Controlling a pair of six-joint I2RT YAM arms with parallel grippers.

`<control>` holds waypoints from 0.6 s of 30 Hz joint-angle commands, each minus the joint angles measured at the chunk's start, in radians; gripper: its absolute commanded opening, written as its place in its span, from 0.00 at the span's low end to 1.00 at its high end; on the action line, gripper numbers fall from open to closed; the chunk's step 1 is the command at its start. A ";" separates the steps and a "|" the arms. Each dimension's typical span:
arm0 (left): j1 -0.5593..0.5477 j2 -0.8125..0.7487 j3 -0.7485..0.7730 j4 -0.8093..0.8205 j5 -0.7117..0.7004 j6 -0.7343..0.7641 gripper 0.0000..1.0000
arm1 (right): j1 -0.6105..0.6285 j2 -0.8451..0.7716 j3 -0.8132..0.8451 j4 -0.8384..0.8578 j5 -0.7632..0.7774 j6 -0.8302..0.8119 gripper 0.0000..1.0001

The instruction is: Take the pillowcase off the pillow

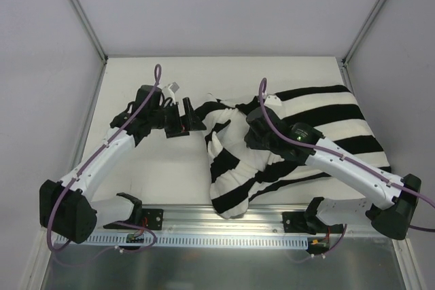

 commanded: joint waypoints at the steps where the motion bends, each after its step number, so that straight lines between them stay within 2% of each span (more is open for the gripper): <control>1: -0.005 -0.061 0.096 -0.031 -0.116 0.047 0.88 | 0.006 -0.045 0.046 -0.002 0.053 0.001 0.01; 2: -0.014 -0.068 0.110 -0.032 -0.153 0.061 0.91 | 0.008 -0.040 0.053 -0.003 0.050 -0.002 0.01; 6: -0.118 -0.054 0.196 -0.040 -0.222 0.104 0.95 | 0.014 -0.033 0.067 -0.012 0.050 -0.008 0.01; 9: -0.184 0.013 0.260 -0.089 -0.265 0.151 0.96 | 0.016 -0.034 0.072 -0.015 0.051 -0.005 0.01; 11: -0.236 0.068 0.309 -0.124 -0.276 0.167 0.95 | 0.016 -0.037 0.073 -0.015 0.054 -0.003 0.01; 18: -0.276 0.176 0.369 -0.151 -0.244 0.191 0.88 | 0.020 -0.039 0.080 -0.037 0.062 0.000 0.01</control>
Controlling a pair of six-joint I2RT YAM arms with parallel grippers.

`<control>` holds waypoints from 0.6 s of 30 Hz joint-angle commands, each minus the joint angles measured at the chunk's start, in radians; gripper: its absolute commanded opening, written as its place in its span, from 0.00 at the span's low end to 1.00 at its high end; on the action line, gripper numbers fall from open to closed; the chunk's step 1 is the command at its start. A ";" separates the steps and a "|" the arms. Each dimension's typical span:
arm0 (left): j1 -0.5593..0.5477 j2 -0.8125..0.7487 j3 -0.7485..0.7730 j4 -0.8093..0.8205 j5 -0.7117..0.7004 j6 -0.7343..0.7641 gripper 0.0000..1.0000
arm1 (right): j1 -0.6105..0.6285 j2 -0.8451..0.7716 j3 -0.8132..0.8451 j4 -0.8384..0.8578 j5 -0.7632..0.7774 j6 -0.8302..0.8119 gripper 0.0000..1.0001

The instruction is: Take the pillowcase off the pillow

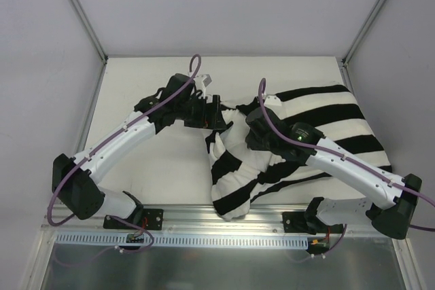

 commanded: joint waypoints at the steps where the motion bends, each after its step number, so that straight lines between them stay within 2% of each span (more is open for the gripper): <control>1: -0.028 0.042 0.051 -0.034 0.002 0.046 0.88 | 0.004 -0.032 0.062 0.006 0.052 0.007 0.01; 3: -0.053 0.073 0.057 -0.035 0.006 0.051 0.83 | 0.005 -0.023 0.067 -0.002 0.049 0.010 0.01; 5: -0.057 0.096 0.059 -0.040 -0.026 0.045 0.55 | 0.007 -0.018 0.078 -0.004 0.046 0.015 0.01; 6: -0.056 0.120 0.062 -0.052 -0.063 0.052 0.37 | 0.013 -0.020 0.081 -0.004 0.050 0.018 0.01; 7: -0.054 0.133 0.065 -0.061 -0.083 0.057 0.04 | 0.018 -0.034 0.087 -0.010 0.058 0.020 0.01; 8: -0.050 0.145 0.068 -0.072 -0.103 0.060 0.00 | 0.019 -0.044 0.085 -0.014 0.070 0.021 0.01; 10: 0.001 0.154 0.059 -0.089 -0.106 0.054 0.00 | 0.019 -0.076 0.076 -0.030 0.113 0.032 0.01; 12: 0.106 0.130 0.017 -0.083 -0.030 0.025 0.00 | 0.018 -0.142 0.056 -0.051 0.180 0.039 0.01; 15: 0.205 0.102 -0.020 -0.058 0.036 0.019 0.00 | 0.016 -0.233 0.026 -0.091 0.233 0.059 0.01; 18: 0.228 0.113 -0.014 -0.057 0.036 0.019 0.00 | 0.018 -0.290 0.015 -0.122 0.239 0.084 0.01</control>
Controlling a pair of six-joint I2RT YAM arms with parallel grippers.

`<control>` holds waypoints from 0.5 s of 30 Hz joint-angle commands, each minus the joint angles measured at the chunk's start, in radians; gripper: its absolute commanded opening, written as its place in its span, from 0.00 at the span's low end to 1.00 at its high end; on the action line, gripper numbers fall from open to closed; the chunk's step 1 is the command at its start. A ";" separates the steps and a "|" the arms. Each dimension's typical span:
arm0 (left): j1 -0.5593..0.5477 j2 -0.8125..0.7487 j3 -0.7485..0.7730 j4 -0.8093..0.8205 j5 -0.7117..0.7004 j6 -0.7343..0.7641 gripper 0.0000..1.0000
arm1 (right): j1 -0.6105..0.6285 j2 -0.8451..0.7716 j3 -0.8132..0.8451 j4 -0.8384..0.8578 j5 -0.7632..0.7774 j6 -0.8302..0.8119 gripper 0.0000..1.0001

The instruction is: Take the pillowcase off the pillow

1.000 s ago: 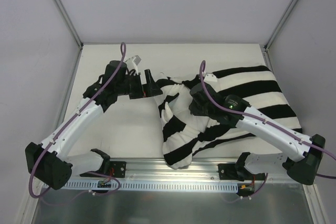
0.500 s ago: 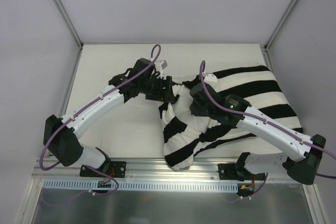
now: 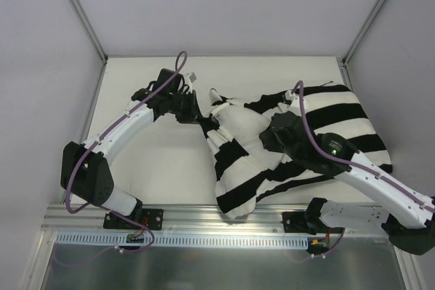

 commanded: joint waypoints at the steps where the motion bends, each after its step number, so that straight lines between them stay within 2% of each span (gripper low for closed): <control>1: 0.045 -0.012 -0.006 -0.014 -0.046 0.007 0.00 | -0.004 -0.121 0.021 -0.079 0.141 0.051 0.01; 6: 0.075 0.032 0.042 0.003 -0.030 -0.051 0.00 | -0.003 -0.187 -0.039 -0.110 0.111 0.078 0.01; 10: 0.075 0.098 0.074 0.010 0.008 -0.060 0.00 | -0.001 -0.245 -0.097 -0.067 0.078 0.100 0.01; 15: 0.085 0.199 0.066 0.012 -0.070 -0.068 0.00 | -0.003 -0.292 -0.053 -0.117 0.135 0.085 0.01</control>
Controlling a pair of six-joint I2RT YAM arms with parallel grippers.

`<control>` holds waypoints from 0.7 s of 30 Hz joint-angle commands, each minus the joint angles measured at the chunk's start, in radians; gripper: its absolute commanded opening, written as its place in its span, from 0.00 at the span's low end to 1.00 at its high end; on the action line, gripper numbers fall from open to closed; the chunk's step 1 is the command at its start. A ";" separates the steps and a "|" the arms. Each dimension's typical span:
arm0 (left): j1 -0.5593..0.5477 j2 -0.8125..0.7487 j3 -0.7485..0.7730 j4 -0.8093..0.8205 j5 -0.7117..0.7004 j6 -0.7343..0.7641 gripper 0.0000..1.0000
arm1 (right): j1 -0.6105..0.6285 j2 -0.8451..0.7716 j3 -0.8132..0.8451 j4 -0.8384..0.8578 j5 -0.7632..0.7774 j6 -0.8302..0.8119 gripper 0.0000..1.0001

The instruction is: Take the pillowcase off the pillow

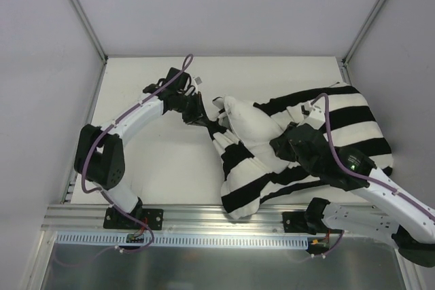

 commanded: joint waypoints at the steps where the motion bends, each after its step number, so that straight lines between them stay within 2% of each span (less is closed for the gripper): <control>1: 0.066 0.073 0.009 0.009 -0.204 0.023 0.00 | -0.003 -0.095 0.075 -0.109 0.123 0.004 0.01; 7: 0.054 0.165 0.001 0.019 -0.167 0.029 0.00 | -0.003 -0.149 0.087 -0.105 0.168 -0.009 0.01; 12: 0.002 0.092 0.001 0.019 -0.140 0.055 0.00 | -0.005 0.002 0.162 -0.033 0.146 -0.068 0.01; 14: 0.000 0.020 -0.013 0.019 -0.117 0.063 0.16 | -0.008 0.051 0.195 -0.013 0.158 -0.092 0.01; 15: 0.000 -0.009 -0.031 0.019 -0.111 0.063 0.49 | -0.012 0.096 0.234 0.001 0.161 -0.100 0.01; 16: 0.000 -0.043 -0.042 0.021 -0.117 0.061 0.70 | -0.022 0.120 0.256 0.005 0.161 -0.109 0.01; 17: 0.002 -0.115 -0.053 0.018 -0.121 0.055 0.84 | -0.045 0.142 0.277 0.012 0.154 -0.118 0.01; 18: 0.000 -0.149 -0.063 0.018 -0.124 0.052 0.95 | -0.058 0.163 0.317 0.025 0.145 -0.126 0.01; 21: 0.000 -0.295 -0.132 0.019 -0.112 0.020 0.96 | -0.130 0.239 0.363 0.062 0.074 -0.150 0.01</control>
